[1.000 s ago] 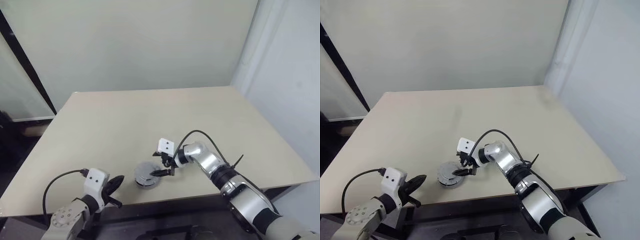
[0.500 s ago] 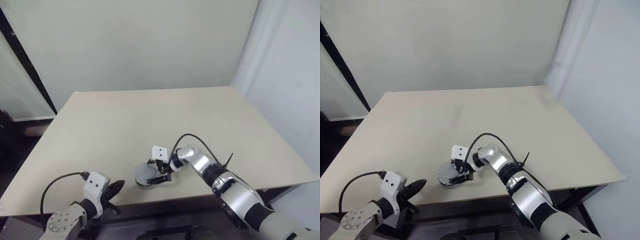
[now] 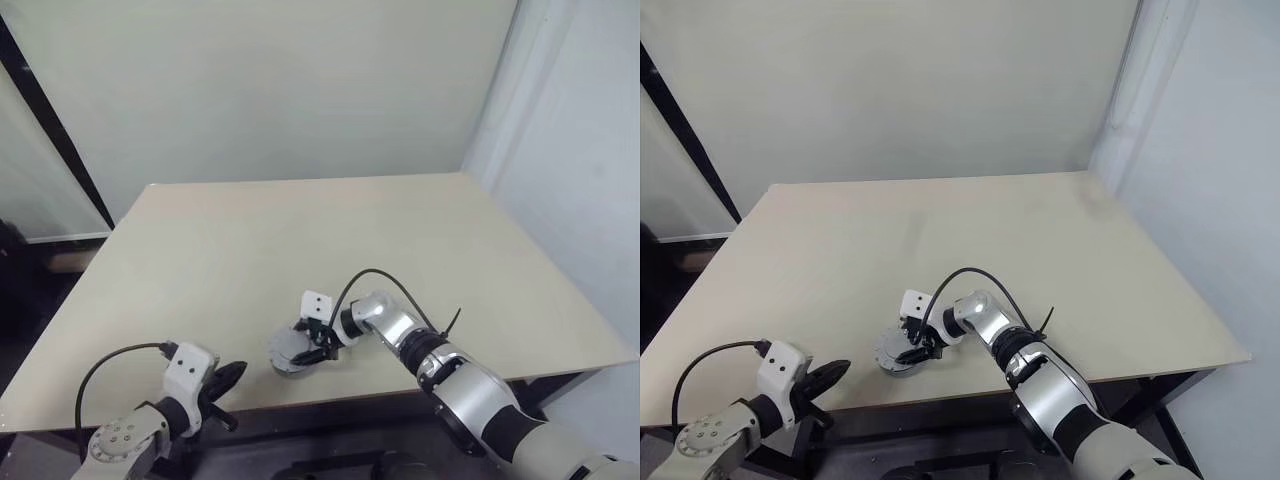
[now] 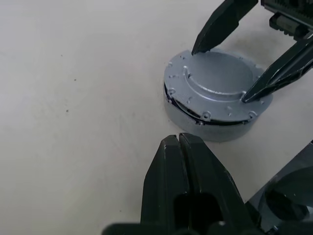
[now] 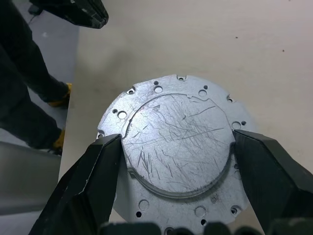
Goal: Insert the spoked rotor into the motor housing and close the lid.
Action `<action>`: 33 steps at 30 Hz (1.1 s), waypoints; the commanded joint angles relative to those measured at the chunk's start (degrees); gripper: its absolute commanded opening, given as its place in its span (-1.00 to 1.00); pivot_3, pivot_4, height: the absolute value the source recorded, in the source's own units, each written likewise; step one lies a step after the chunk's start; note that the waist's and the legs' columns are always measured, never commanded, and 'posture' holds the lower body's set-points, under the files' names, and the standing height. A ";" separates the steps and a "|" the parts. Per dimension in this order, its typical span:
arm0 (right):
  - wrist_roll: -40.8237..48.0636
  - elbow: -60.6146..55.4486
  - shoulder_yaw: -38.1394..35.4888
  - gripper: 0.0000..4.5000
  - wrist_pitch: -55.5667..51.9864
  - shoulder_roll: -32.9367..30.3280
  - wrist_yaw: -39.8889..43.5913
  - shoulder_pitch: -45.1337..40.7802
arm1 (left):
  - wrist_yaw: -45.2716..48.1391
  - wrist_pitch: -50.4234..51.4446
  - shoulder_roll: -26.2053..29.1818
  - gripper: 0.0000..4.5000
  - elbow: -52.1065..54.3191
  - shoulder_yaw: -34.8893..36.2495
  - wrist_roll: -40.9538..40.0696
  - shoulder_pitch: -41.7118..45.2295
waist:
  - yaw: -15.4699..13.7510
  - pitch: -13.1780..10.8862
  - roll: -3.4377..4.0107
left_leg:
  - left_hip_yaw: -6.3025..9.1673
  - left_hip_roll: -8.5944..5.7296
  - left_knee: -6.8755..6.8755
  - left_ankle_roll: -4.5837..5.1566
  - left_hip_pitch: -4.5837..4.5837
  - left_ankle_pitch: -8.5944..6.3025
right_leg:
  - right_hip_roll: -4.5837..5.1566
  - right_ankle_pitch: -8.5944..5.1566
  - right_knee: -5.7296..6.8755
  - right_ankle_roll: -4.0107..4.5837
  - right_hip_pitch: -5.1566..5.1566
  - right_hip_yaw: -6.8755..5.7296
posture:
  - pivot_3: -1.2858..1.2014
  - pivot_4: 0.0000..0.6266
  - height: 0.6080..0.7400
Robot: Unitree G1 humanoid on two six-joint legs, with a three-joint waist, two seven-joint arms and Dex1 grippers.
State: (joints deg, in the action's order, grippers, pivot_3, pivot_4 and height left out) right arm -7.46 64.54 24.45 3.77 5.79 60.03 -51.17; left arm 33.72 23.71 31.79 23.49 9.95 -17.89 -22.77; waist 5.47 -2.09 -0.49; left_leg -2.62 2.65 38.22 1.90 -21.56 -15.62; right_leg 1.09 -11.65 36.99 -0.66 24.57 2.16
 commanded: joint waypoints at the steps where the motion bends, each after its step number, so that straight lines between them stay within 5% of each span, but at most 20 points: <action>1: -0.67 -1.76 -1.15 0.50 -2.55 0.25 -1.19 -1.67 | 0.34 -1.32 0.59 -1.00 0.54 -0.48 0.92 1.99 | 0.02 0.01 0.00 | 0.00 0.00 0.01 0.00 0.01 0.00 | 0.00 0.00 0.02 0.00 0.00 0.00 | 0.03 -1.00 1.00; 33: -8.46 -12.97 8.11 0.50 -14.69 -2.09 0.79 2.09 | 5.69 -5.47 3.35 -1.00 -4.77 -5.32 6.39 4.14 | 0.00 0.07 0.04 | 0.00 -0.02 0.07 -0.01 0.07 0.01 | -0.02 0.01 0.06 0.00 -0.06 0.01 | 0.03 -1.00 1.00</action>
State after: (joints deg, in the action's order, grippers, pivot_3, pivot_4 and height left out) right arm -13.81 50.29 30.82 -9.43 4.56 59.96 -49.35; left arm 39.16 19.40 34.57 18.10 4.44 -11.75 -19.07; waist 5.47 -2.01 -0.45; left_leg -2.63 2.63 38.29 1.89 -21.49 -15.62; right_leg 1.08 -11.64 37.05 -0.66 24.51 2.17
